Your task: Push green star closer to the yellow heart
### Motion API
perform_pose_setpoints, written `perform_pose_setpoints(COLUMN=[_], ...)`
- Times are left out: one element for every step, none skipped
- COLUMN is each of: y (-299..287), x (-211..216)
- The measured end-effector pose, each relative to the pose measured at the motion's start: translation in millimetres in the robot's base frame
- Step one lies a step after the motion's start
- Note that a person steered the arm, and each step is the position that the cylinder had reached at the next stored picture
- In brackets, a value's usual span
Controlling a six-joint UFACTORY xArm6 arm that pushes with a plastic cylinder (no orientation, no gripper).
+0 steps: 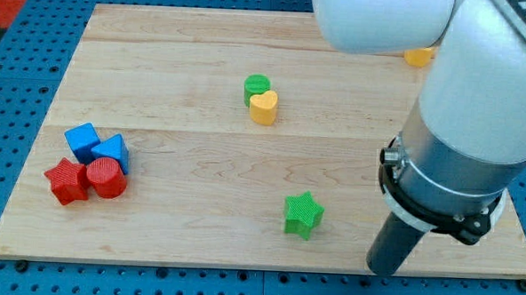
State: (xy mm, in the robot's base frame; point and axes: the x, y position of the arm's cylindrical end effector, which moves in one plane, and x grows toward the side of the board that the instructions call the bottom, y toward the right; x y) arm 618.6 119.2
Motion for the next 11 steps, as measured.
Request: perform_pose_setpoints(y=[-20.9, -69.5, -81.8, -89.3, -118.1, -142.1, -154.0, -167.4, -199.1, -222.2, -219.0], x=[-39.4, -57.4, -35.2, -27.4, -63.1, -103.9, -123.8, -116.6, -128.3, -162.5, -191.5])
